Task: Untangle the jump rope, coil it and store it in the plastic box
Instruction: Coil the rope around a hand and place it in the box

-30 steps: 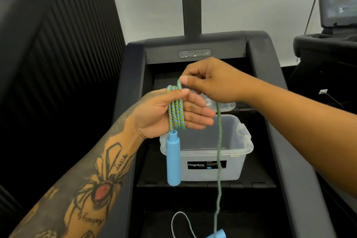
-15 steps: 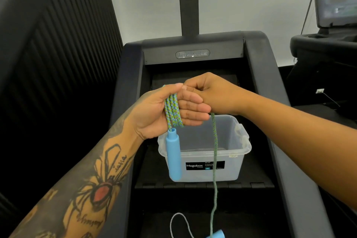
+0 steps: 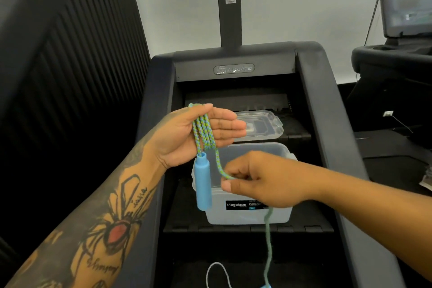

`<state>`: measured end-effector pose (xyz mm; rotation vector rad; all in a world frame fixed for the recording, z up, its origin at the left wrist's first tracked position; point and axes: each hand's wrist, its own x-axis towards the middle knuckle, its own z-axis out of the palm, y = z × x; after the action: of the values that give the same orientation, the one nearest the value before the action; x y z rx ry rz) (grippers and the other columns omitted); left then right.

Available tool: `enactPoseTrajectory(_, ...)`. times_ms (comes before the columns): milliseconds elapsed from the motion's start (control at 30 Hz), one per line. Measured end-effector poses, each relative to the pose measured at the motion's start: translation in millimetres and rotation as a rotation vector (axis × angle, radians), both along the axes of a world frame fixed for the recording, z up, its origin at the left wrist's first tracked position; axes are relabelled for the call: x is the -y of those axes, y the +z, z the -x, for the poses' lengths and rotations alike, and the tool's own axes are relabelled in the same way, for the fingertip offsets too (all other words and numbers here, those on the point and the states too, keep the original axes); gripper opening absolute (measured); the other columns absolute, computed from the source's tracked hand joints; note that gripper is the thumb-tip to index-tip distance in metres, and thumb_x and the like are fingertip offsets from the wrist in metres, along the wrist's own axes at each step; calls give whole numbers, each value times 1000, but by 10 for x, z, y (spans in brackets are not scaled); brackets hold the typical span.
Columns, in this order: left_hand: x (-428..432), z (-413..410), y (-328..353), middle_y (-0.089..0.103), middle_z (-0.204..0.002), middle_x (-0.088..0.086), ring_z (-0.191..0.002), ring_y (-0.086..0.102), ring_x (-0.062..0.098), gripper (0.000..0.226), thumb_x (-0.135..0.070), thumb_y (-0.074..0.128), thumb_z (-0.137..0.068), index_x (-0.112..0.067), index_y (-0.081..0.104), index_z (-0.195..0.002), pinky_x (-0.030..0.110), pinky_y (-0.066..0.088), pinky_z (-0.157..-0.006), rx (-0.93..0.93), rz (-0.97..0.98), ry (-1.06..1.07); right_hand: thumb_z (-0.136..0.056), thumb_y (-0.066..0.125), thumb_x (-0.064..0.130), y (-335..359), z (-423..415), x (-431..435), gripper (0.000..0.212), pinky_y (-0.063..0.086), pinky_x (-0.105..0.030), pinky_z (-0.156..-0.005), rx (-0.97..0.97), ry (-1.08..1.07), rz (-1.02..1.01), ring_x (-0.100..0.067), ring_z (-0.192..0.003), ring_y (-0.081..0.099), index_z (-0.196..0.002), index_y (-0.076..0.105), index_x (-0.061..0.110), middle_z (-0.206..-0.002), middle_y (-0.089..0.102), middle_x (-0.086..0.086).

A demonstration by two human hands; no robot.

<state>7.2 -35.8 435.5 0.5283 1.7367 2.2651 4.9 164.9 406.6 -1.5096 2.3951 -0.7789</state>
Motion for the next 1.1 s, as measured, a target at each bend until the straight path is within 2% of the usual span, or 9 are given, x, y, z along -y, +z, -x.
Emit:
enactPoseTrajectory(67,0,-11,-17,68,-111,27,-107,64,39,49,-30,40,-93,10,62,-112,46,48,-97,17,44,-12,-99,53,26,170,-51,-39,30,41,-13,-66,-84,42,29,1,-65,49,-75,53,8,-72,56,6)
enactPoseTrajectory(133,-32,-40,-25,69,-105,24,-94,69,31,49,-34,45,-90,7,65,-110,41,54,-87,56,55,-43,-99,52,22,378,-39,-51,18,47,-17,-89,-109,23,125,3,-100,61,-88,64,11,-102,70,2)
enactPoseTrajectory(267,-110,-96,18,69,-106,25,-97,69,36,61,-47,49,-88,6,64,-113,44,52,-90,47,46,-223,-96,57,19,684,136,-10,20,47,-29,-64,-178,-111,335,-11,-62,54,-78,61,12,-68,62,-1)
enactPoseTrajectory(367,-166,-117,66,70,-103,26,-90,71,34,54,-42,53,-89,7,65,-108,41,57,-80,-5,59,-193,-95,59,19,726,283,52,16,45,-21,-64,-196,-140,388,-2,-63,53,-83,65,12,-68,62,7)
enactPoseTrajectory(467,-198,-145,82,73,-94,23,-80,73,29,39,-30,45,-93,-1,70,-89,33,59,-67,-59,96,-73,-94,61,20,682,398,96,15,47,-34,-66,-177,-167,444,-12,-66,53,-87,68,8,-74,67,-12)
enactPoseTrajectory(533,-201,-152,80,74,-90,22,-77,74,28,37,-27,44,-93,-4,70,-80,33,59,-65,-70,90,-36,-94,62,20,648,439,104,17,47,-33,-67,-133,-162,480,-13,-67,53,-88,70,6,-79,68,-20)
enactPoseTrajectory(733,-206,-133,86,74,-90,23,-79,74,30,39,-30,52,-84,4,71,-87,40,59,-77,-12,25,-76,-97,57,15,562,469,121,22,44,-12,-62,-35,-131,498,0,-64,54,-93,72,-1,-73,65,-6)
enactPoseTrajectory(900,-216,-130,82,74,-92,23,-81,73,30,42,-28,44,-90,4,71,-90,40,59,-77,-1,-10,-112,-99,53,15,523,481,129,26,46,-23,-66,-6,-106,519,-11,-71,55,-91,70,-2,-79,67,-21)
enactPoseTrajectory(1100,-213,-135,102,71,-103,24,-97,69,35,47,-27,36,-93,5,70,-98,42,56,-86,-14,-51,-83,-82,53,-11,229,472,120,30,46,-23,-57,-47,-186,308,1,-56,48,-65,56,13,-61,54,3)
